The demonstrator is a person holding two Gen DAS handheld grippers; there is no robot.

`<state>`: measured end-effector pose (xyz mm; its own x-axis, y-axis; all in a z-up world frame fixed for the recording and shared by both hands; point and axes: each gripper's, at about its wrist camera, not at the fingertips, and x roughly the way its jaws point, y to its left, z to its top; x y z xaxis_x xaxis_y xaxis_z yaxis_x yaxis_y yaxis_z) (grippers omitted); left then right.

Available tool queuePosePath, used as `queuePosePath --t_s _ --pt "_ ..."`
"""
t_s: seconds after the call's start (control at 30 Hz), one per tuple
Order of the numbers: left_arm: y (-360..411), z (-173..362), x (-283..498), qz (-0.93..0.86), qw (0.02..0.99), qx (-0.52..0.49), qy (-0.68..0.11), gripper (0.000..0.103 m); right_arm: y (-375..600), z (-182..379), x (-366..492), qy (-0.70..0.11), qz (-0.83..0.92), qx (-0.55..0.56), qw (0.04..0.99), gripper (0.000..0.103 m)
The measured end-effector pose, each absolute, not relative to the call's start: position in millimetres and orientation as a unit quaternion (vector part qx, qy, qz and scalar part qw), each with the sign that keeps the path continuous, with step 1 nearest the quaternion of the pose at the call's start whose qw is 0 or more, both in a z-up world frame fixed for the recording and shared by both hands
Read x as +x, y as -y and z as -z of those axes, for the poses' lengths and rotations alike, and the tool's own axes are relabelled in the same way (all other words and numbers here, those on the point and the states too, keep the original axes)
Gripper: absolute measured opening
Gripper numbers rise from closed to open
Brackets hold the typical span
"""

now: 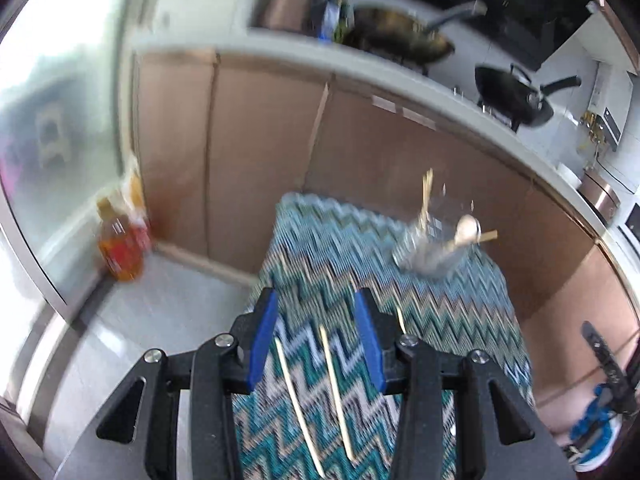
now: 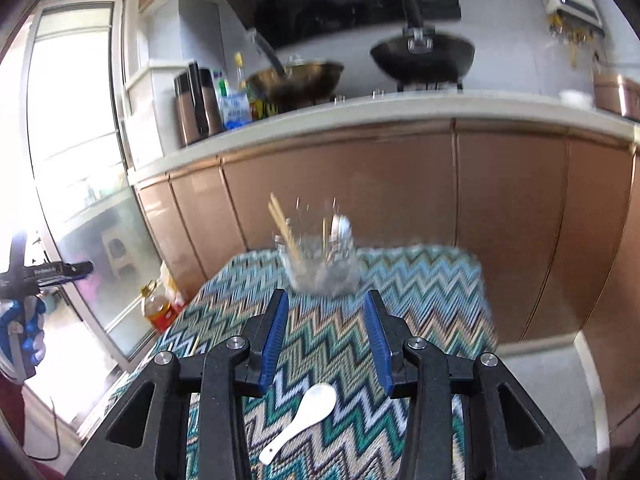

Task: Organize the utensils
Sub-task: 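Move both open grippers back down toward the cloth, then grasp a chopstick with the left gripper while the right grasps a white spoon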

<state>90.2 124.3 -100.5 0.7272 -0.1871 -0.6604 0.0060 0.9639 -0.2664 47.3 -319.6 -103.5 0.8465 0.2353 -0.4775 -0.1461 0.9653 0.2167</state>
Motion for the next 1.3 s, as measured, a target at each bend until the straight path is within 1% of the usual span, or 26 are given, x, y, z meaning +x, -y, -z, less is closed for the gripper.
queuePosePath --t_s 0.2,0.33,0.53,0.7,0.93,1.07,1.17,1.3 --pt "-103 143 109 0.082 0.889 -0.120 -0.435 0.038 316 134 63 -0.311 -0.116 0.106 0.938 0.039" --pt "-86 170 121 0.092 0.868 -0.106 -0.476 0.038 317 165 79 -0.363 -0.142 0.142 0.910 0.039" --pt "-74 200 141 0.095 0.846 -0.090 -0.518 0.038 321 214 103 -0.434 -0.158 0.183 0.868 0.039" --pt "-71 221 160 0.091 0.827 -0.090 -0.548 0.038 322 244 120 -0.473 -0.168 0.193 0.843 0.039" --pt "-71 251 190 0.081 0.796 -0.100 -0.592 0.037 321 269 138 -0.508 -0.173 0.186 0.823 0.035" --pt "-69 265 206 0.073 0.784 -0.100 -0.608 0.037 321 275 145 -0.518 -0.178 0.180 0.817 0.030" --pt "-68 273 214 0.076 0.774 -0.106 -0.619 0.032 319 277 149 -0.524 -0.185 0.174 0.813 0.027" --pt "-61 279 221 0.078 0.769 -0.100 -0.627 0.027 316 278 157 -0.532 -0.191 0.171 0.807 0.024"
